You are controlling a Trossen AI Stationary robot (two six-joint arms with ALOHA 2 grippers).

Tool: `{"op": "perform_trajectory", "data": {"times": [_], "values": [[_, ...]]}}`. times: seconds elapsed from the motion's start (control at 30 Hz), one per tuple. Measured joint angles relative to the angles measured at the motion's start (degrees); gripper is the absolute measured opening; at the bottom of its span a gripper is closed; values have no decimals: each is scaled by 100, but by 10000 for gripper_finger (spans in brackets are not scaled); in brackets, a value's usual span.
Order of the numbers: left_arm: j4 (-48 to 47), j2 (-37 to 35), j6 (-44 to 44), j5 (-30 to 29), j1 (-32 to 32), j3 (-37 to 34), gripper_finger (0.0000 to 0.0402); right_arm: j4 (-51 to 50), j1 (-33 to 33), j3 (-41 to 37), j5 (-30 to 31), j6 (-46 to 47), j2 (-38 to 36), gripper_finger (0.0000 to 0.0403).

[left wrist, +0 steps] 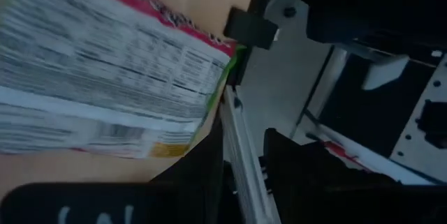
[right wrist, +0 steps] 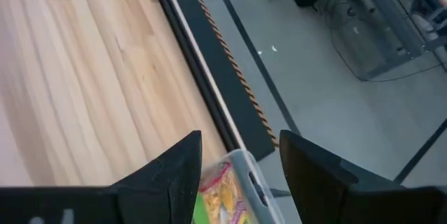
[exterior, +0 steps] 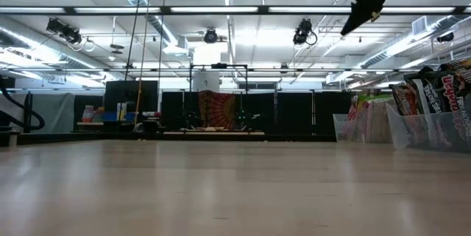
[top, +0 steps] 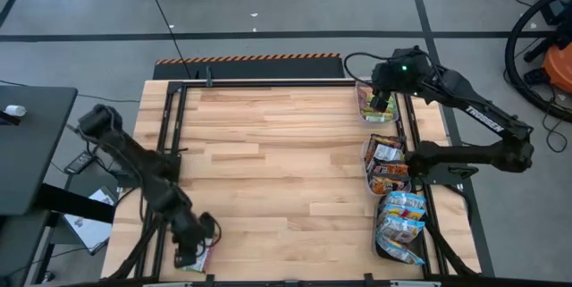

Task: Sort Maruchan noodles
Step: Put the green noodle pack into the top transparent bin

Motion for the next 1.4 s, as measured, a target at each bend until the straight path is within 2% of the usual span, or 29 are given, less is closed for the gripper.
{"op": "perform_trajectory", "data": {"times": [0.17,0.3,0.47,0.6,0.77,1.0,1.1,1.23,1.33,1.4], "values": [[318,554,-765,188,-194,0,109,7,144,0,-21,154,-26,199],[256,921,-970,570,-223,0,109,48,242,0,-24,137,-13,197],[-8,1191,-644,525,-5,0,109,286,309,0,-26,130,-15,197],[-524,1242,99,259,343,19,109,493,453,0,-26,111,-15,197],[-1052,1180,1330,-189,1083,26,109,675,742,0,-206,-26,-7,197],[-808,1171,3373,-1148,2399,31,109,785,1231,0,-719,421,385,197],[-214,1184,4233,-1902,3070,15,109,901,1561,0,-898,567,711,197],[1053,1287,5038,-2761,3953,-16,109,1193,2066,0,-904,610,1239,197],[1942,1414,5218,-3012,4608,-36,109,1423,2473,0,-905,785,1618,197],[2216,1399,5121,-3018,5048,-26,109,1481,2758,0,-908,926,1885,197]]}}
